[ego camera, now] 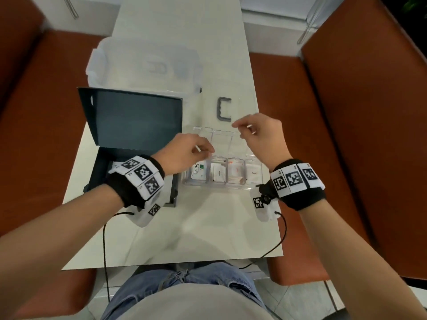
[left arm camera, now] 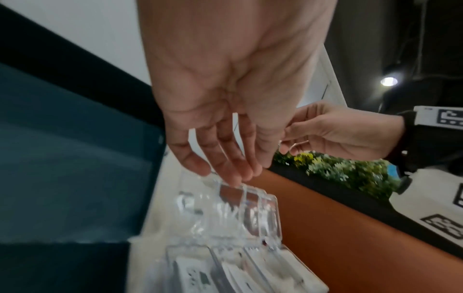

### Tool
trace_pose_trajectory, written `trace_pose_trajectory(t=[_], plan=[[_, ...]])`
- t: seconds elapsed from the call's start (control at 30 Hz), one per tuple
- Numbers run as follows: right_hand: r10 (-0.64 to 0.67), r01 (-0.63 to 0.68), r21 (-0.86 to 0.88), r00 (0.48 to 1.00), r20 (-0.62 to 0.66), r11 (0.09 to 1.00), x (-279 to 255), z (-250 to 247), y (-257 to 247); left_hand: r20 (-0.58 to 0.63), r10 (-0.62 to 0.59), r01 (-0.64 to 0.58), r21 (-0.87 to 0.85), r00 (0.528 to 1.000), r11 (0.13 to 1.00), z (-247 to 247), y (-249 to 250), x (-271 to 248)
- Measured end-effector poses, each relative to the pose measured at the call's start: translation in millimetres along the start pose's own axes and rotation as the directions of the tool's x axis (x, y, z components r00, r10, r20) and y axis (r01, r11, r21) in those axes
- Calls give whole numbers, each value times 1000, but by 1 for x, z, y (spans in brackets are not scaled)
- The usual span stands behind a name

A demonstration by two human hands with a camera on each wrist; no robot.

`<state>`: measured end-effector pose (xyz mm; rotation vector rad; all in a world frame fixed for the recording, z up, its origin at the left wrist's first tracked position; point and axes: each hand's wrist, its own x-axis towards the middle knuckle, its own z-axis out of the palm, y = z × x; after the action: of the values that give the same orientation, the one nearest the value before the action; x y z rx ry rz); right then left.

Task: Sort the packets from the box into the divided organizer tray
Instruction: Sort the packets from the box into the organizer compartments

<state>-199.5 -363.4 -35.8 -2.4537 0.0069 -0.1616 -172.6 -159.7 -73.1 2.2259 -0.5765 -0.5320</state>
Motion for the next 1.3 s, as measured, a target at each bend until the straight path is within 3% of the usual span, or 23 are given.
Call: trace_pose_trajectory(t=[0.1,0.2,0.27,0.37,0.47,0.53,0.6,0.73,0.87,1.0,1.13,1.3], plan=[[-47,41,111,997,56,993,18,21,-38,22,-54,54,5,998,999,-36,-23,-20],[-122,99,106,962,245,989,26,61,-68,37,-171,167,103,985,981,-63,-55,-42],[-162,139,85,904,395,987,28,95,-85,57,-268,253,193,962,948,-74,-79,-55],[-168,232,-25,772,613,972,28,148,-105,68,-379,343,301,923,890,-76,-115,-68],[-27,267,-196,651,758,944,25,197,-109,64,-463,402,401,884,823,-71,-138,-72],[95,255,-315,619,779,914,23,221,-103,71,-488,411,443,870,797,-68,-147,-73],[149,274,-392,621,769,878,21,236,-99,82,-499,410,465,863,785,-68,-153,-73],[117,327,-395,625,772,858,18,254,-95,141,-511,352,572,848,741,-63,-156,-67],[153,415,-423,544,825,806,11,260,-89,187,-536,300,658,823,691,-55,-151,-65],[150,356,-423,590,793,833,3,268,-87,258,-575,297,654,777,695,-50,-155,-67],[140,373,-430,599,788,822,-5,275,-83,208,-590,336,656,780,676,-39,-159,-63],[168,355,-460,613,772,814,-6,276,-88,82,-588,343,744,805,574,-21,-168,-63]])
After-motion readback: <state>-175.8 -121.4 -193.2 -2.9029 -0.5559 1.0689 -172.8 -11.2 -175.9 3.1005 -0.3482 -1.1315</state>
